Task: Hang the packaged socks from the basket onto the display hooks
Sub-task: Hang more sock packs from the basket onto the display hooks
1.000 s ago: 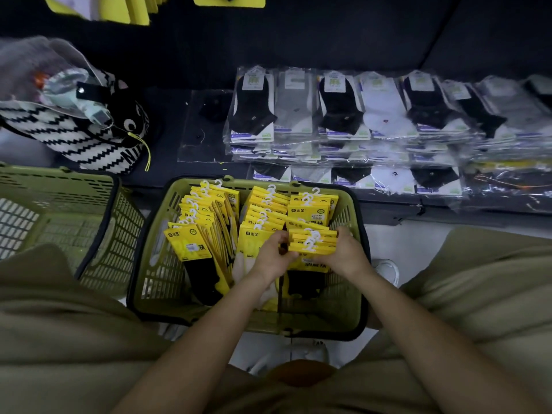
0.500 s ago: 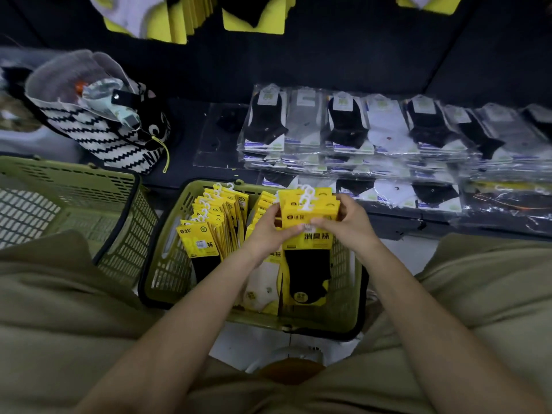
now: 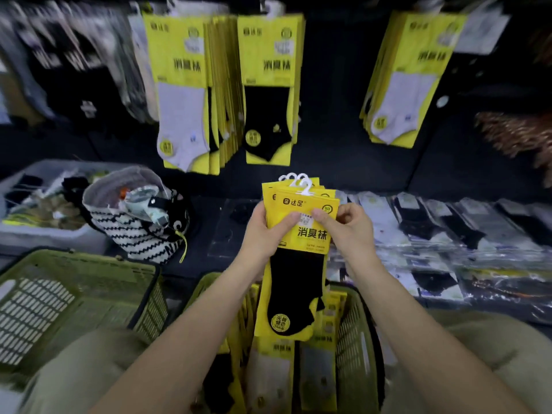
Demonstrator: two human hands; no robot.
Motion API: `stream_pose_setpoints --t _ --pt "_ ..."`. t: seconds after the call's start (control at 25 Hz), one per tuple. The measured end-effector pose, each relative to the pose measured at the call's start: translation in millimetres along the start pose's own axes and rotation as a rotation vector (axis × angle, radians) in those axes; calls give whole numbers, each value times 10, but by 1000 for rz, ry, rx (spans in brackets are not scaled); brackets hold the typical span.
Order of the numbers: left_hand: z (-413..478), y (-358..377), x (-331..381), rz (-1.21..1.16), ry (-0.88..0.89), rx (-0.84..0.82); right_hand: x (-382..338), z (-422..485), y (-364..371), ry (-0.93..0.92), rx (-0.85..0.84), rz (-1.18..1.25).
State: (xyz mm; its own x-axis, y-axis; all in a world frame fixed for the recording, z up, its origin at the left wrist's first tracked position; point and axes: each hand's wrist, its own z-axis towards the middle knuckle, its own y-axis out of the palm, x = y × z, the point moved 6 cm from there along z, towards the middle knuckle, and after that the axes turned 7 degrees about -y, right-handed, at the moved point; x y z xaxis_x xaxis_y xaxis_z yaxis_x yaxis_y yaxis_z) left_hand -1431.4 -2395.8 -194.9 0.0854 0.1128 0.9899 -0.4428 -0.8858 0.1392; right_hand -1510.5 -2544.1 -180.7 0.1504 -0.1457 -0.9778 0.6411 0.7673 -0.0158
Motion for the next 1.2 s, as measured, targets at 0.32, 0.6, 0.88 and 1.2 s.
stream_pose_setpoints --t 0.32,0.6,0.88,1.2 --pt "387 196 1187 -23 213 -90 -1120 543 8 -275 60 102" --pt "701 20 1663 -21 357 4 -1467 955 225 -341 -3 81" --pt "873 -420 1954 76 475 260 -1693 1326 538 -340 -24 89" --pt "760 -1105 2248 55 581 391 -1880 1740 827 -362 115 -158"
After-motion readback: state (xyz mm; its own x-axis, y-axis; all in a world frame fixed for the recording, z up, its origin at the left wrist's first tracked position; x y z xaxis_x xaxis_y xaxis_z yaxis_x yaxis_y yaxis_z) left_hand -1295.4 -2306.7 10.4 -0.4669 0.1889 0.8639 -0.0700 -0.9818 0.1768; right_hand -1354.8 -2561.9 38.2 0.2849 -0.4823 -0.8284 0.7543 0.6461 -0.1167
